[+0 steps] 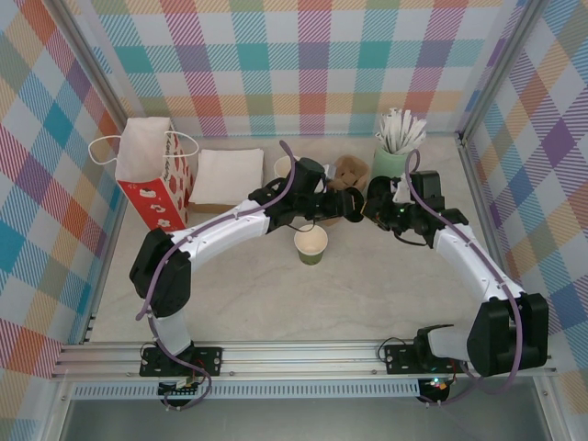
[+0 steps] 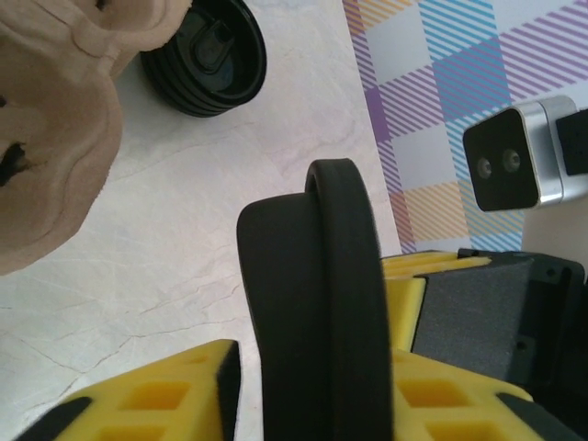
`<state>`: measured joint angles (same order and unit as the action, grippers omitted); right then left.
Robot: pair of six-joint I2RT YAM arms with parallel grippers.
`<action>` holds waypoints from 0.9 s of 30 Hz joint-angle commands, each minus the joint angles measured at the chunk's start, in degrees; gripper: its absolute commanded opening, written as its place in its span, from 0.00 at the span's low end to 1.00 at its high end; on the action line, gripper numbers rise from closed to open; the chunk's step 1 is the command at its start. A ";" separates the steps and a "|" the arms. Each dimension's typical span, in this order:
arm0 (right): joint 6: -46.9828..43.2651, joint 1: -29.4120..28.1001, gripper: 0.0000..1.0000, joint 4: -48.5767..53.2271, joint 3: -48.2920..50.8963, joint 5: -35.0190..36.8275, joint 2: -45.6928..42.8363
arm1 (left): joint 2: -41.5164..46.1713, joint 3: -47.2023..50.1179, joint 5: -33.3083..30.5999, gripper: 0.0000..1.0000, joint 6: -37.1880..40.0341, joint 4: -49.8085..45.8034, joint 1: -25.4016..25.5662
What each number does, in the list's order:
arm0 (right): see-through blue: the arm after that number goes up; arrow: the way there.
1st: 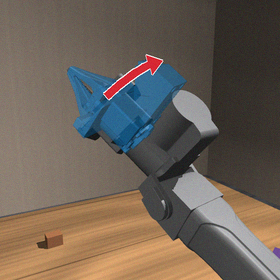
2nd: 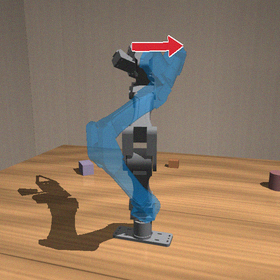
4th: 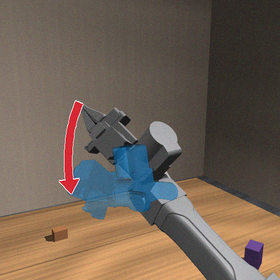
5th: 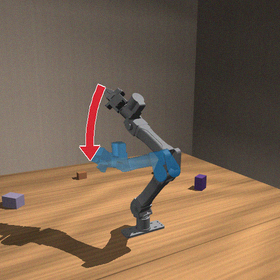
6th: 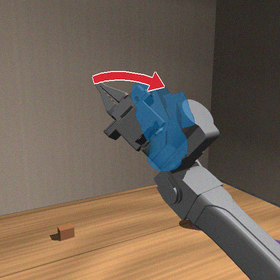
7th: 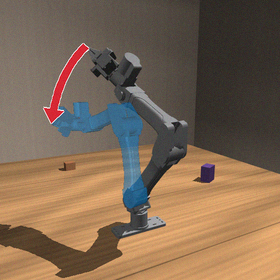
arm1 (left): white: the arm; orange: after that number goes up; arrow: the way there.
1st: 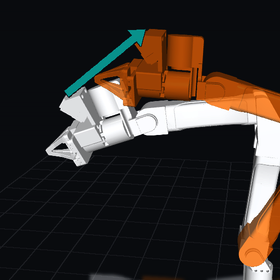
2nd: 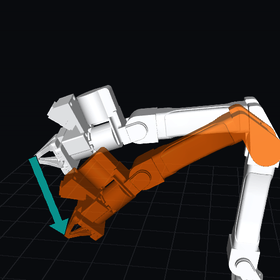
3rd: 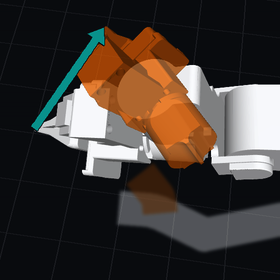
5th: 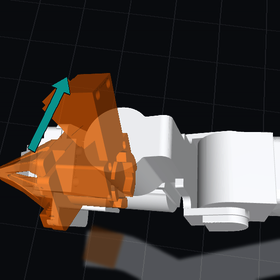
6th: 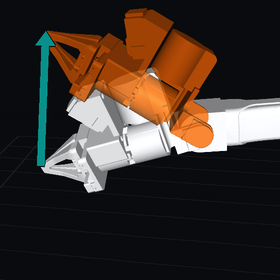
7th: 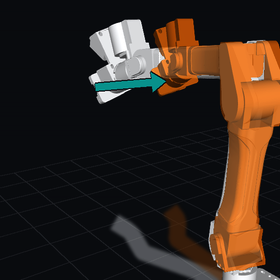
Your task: Pack the takeout coffee
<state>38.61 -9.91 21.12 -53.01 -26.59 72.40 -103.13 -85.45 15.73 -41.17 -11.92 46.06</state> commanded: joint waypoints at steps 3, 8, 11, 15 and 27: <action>-1.16 -0.38 0.20 1.52 -0.57 0.65 -2.93 | 2.20 -1.12 -3.02 0.22 2.77 -2.33 0.80; -6.88 -0.06 0.26 5.05 -2.47 2.96 -5.67 | 5.91 -0.03 -7.18 0.13 9.01 -6.82 0.80; -9.32 0.23 0.33 7.03 -3.72 3.39 -7.60 | 8.46 1.32 -11.05 0.11 14.15 -9.00 0.79; -7.63 0.31 0.42 9.29 -5.96 -0.38 -8.54 | 12.01 4.61 -16.23 0.10 21.26 -9.02 0.82; 8.26 0.08 0.64 11.25 -11.33 -11.80 -6.23 | 18.27 12.06 -31.59 0.06 36.12 -5.79 5.34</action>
<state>41.15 -9.78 31.55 -62.81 -34.11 64.99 -87.09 -74.54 -10.68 -10.52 -19.40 49.19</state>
